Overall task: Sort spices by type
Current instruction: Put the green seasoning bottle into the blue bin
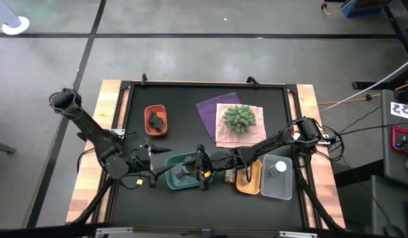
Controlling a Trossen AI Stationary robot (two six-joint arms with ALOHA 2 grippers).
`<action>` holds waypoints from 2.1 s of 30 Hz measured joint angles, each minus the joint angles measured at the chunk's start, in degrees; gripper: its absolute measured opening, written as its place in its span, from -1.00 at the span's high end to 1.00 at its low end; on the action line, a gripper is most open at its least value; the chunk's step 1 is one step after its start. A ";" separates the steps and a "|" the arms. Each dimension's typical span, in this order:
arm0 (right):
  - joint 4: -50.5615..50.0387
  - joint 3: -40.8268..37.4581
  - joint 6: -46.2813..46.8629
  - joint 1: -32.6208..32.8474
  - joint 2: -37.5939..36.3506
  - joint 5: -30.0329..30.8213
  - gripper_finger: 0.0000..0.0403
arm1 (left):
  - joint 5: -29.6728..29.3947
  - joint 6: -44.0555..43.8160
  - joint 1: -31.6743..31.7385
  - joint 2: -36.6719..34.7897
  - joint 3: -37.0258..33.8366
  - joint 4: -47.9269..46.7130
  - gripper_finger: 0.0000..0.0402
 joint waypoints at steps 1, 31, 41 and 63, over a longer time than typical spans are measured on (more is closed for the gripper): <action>0.01 0.00 0.00 -0.01 0.00 0.00 0.14 | 0.03 -0.04 0.01 -0.31 0.00 -0.90 -0.43; -28.94 -0.02 23.61 0.08 -16.56 0.81 0.14 | 0.19 -14.00 2.84 -0.68 0.00 -18.21 -0.43; -56.21 -0.02 55.85 0.08 -22.36 2.80 0.14 | 1.55 -15.04 2.84 -0.68 0.00 -21.07 -0.43; -74.50 -0.02 79.77 0.06 -22.18 -7.43 0.14 | 3.22 -14.83 2.84 -0.68 0.02 -22.21 -0.43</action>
